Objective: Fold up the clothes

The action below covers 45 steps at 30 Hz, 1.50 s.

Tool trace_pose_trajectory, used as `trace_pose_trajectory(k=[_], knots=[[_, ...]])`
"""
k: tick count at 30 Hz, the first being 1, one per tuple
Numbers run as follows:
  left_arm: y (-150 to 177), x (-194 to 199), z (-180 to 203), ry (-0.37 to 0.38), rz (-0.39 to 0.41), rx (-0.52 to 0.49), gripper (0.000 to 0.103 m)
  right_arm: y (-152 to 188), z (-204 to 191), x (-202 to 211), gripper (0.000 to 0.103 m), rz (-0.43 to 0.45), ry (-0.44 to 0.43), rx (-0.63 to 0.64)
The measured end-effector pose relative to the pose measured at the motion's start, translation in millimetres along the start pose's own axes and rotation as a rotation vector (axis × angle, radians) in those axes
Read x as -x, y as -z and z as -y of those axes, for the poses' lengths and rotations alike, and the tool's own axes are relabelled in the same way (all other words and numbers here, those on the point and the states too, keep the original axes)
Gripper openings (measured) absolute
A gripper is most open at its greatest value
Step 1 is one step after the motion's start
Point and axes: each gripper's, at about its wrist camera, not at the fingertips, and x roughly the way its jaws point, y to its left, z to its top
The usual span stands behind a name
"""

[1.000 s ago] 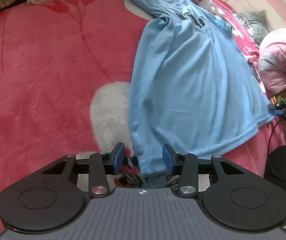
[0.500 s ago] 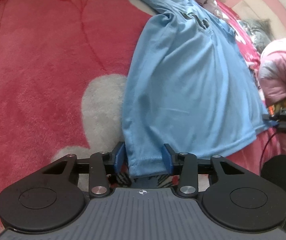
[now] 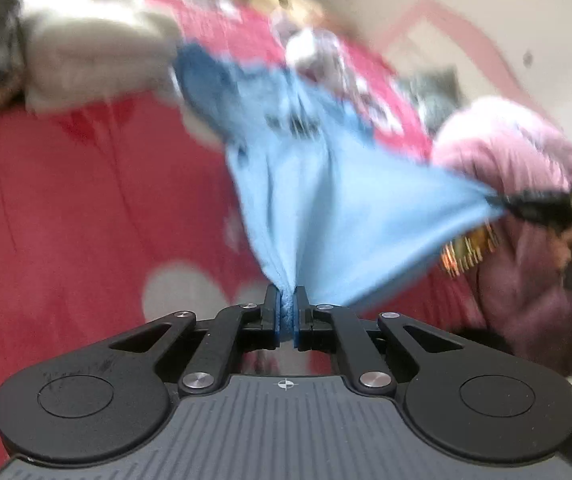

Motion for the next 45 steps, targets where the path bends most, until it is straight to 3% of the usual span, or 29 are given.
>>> trace_pose_trajectory(k=[4,9,12,15,19,25,29,34,36,40,45], knots=[[32,-32,-12,0.009,-0.160,0.042,0.004,27,24,-30,0.006,-0.166,0.127,-0.043],[59,-75,-15,0.025,-0.304,0.024,0.003,42,44,-51,0.006,-0.249,0.231,-0.059],[65,-75,2,0.041,-0.324,-0.089,0.003,49,46,-38,0.006,-0.258,0.255,-0.034],[67,-77,4,0.037,-0.326,-0.124,0.003,49,44,-36,0.006,-0.273,0.282,-0.003],[74,-86,1,0.013,-0.343,-0.162,0.003,53,52,-74,0.006,-0.326,0.320,0.013],[83,-100,-2,-0.032,-0.378,-0.192,0.004,75,67,-106,0.012,-0.394,0.394,0.011],[92,-97,-3,-0.047,-0.409,-0.189,0.005,77,63,-97,0.028,-0.397,0.427,0.033],[92,-82,-9,-0.082,-0.420,-0.153,0.009,75,49,-67,0.028,-0.353,0.472,0.071],[81,-68,-15,-0.120,-0.370,-0.154,0.013,66,32,-48,0.028,-0.266,0.458,0.110],[49,-46,-22,-0.154,-0.234,-0.125,0.018,47,-17,-28,0.027,-0.104,0.316,0.205],[13,-61,-6,-0.190,-0.127,-0.185,0.020,35,-91,-59,0.026,-0.042,0.124,0.390]])
